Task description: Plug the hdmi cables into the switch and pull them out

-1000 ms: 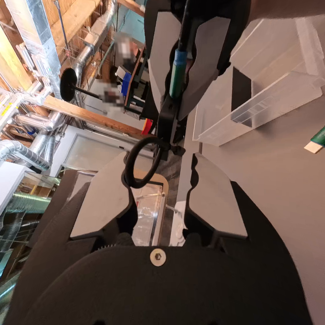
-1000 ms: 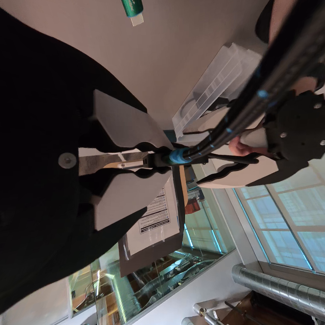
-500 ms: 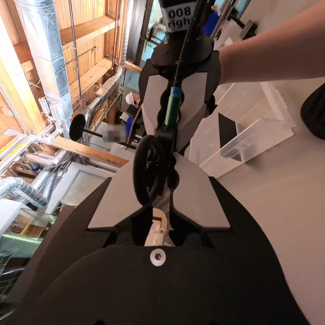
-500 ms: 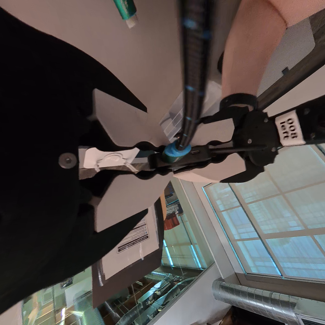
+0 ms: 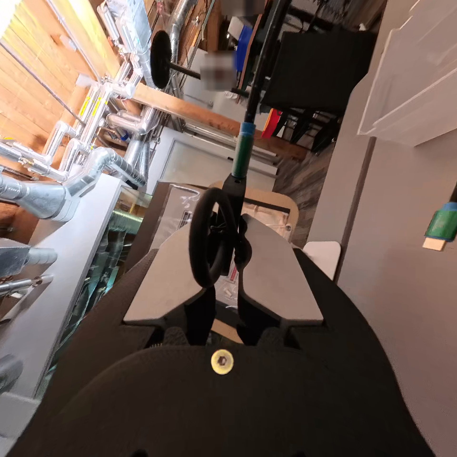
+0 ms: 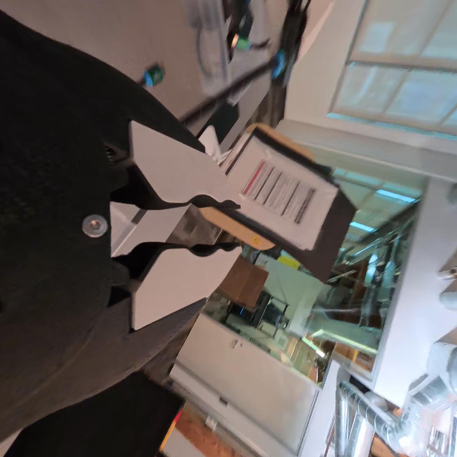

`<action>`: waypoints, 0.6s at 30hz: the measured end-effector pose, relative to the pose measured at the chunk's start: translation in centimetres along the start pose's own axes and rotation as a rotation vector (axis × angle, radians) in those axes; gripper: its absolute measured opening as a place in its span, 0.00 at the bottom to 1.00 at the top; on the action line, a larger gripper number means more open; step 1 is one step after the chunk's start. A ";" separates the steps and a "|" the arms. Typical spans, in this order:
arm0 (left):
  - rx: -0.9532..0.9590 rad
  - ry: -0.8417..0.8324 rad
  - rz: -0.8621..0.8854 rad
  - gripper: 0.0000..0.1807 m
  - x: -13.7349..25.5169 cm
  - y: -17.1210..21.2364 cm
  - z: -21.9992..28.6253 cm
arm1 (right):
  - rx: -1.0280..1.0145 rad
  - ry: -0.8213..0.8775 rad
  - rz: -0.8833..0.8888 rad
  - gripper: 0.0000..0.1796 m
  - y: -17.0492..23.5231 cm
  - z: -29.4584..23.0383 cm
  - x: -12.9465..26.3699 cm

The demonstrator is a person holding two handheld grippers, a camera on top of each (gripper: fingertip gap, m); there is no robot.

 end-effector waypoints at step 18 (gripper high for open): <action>0.028 -0.139 0.011 0.11 0.3 -0.6 -1.7 | -0.209 -0.417 -0.139 0.21 -1.1 -15.1 -5.7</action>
Point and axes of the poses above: each gripper's, where its closed fingertips meet, x back along the fingers, y out of its underside, z = x × y across the jaws, the point moved 4 cm from there along x, back along the fingers
